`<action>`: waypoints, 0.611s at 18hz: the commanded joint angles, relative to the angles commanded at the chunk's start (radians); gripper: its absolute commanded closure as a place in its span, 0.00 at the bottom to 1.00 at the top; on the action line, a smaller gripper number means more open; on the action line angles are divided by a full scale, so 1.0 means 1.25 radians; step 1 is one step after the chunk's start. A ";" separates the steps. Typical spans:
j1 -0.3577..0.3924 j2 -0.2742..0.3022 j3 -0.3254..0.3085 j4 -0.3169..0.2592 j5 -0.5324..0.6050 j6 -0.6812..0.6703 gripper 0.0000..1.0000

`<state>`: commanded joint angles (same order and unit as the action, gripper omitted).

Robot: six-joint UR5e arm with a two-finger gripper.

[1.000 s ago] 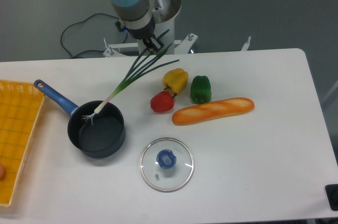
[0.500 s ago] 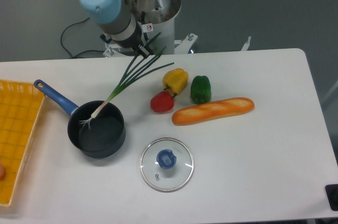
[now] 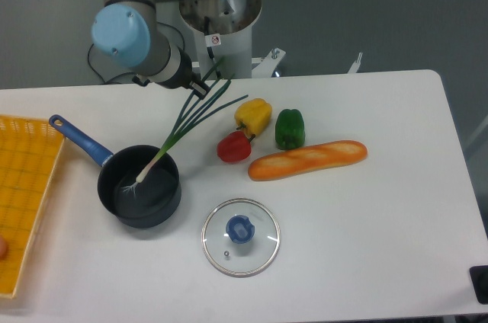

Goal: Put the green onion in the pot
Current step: 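Move the gripper toward the saucepan handle, lowering the onion leaves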

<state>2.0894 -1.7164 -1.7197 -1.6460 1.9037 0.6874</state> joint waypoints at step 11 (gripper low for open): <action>-0.033 -0.056 0.033 0.001 0.011 -0.072 0.88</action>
<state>2.0479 -1.7870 -1.6782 -1.6444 1.9174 0.5968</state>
